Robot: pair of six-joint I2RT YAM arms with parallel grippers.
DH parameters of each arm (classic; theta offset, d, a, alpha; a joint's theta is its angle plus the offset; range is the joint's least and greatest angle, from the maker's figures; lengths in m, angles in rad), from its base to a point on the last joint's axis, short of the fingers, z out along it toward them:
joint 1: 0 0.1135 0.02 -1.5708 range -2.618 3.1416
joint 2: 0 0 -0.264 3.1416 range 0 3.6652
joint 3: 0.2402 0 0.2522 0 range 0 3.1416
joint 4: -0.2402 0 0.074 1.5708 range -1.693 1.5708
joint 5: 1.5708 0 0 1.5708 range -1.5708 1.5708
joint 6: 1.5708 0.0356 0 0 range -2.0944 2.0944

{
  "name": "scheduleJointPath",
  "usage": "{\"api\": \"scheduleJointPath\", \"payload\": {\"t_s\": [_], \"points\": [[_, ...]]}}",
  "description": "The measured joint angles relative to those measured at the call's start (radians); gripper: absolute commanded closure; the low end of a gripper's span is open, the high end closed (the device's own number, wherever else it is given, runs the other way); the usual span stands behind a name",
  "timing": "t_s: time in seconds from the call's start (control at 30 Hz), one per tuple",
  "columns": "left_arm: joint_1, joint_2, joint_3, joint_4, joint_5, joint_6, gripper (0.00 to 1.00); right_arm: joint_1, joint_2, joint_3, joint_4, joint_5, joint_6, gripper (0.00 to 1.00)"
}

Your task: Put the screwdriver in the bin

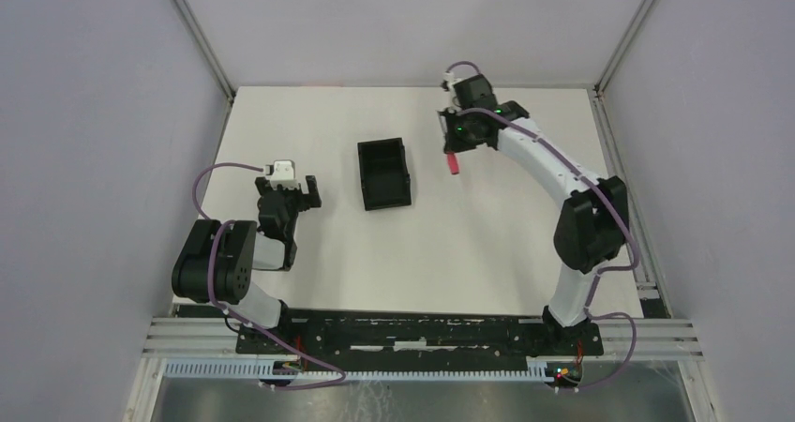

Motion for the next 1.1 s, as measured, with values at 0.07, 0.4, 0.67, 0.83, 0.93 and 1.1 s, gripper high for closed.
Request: {"api": "scheduleJointPath", "payload": {"t_s": [0.07, 0.4, 0.67, 0.83, 0.93, 1.1], "points": [[0.0, 0.0, 0.0, 0.0, 0.0, 0.0, 0.0, 0.119, 0.057, 0.089, 0.042, -0.004, 0.008, 1.0], [0.0, 0.0, 0.0, 0.0, 0.0, 0.0, 0.0, 0.388, 0.241, 0.202, 0.273, 0.073, -0.11, 1.0], [0.0, 0.0, 0.0, 0.0, 0.0, 0.0, 0.0, 0.392, 0.33, 0.191, 0.292, 0.164, -0.186, 0.8], [0.0, 0.0, 0.0, 0.0, 0.0, 0.0, 0.0, 0.399, 0.334, 0.183, 0.29, 0.17, -0.189, 0.56], [0.0, 0.0, 0.0, 0.0, 0.0, 0.0, 0.0, 0.399, 0.334, 0.184, 0.29, 0.17, -0.184, 0.54], [0.0, 0.0, 0.0, 0.0, 0.0, 0.0, 0.0, 0.401, 0.325, 0.184, 0.301, 0.17, -0.164, 0.46]]}}
